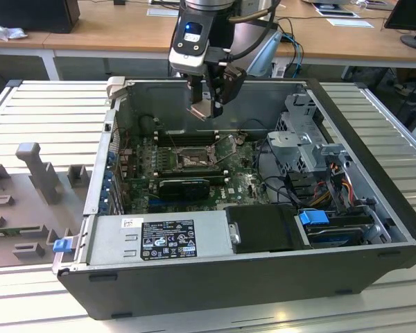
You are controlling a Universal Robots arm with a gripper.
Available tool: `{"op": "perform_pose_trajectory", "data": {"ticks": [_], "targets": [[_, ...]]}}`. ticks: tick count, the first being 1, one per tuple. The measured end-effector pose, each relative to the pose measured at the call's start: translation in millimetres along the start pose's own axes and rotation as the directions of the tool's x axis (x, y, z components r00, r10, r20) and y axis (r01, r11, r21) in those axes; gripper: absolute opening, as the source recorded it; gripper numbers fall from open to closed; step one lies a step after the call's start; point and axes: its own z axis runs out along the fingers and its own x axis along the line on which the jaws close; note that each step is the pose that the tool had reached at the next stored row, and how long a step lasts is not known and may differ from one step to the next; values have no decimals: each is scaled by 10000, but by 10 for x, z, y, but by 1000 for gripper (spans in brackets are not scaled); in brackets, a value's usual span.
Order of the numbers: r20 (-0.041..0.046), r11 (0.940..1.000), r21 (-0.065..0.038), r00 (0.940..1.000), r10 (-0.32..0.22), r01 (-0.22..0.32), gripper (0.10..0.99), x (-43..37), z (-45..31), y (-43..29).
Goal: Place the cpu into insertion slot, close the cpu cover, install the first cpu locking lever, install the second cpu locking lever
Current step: 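Place the cpu into insertion slot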
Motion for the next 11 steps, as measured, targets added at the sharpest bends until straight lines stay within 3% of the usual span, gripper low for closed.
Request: {"op": "perform_pose_trajectory", "data": {"ticks": [11], "targets": [[36, 9992, -9, 9991, 412, -412, 533, 0, 3, 0]]}}
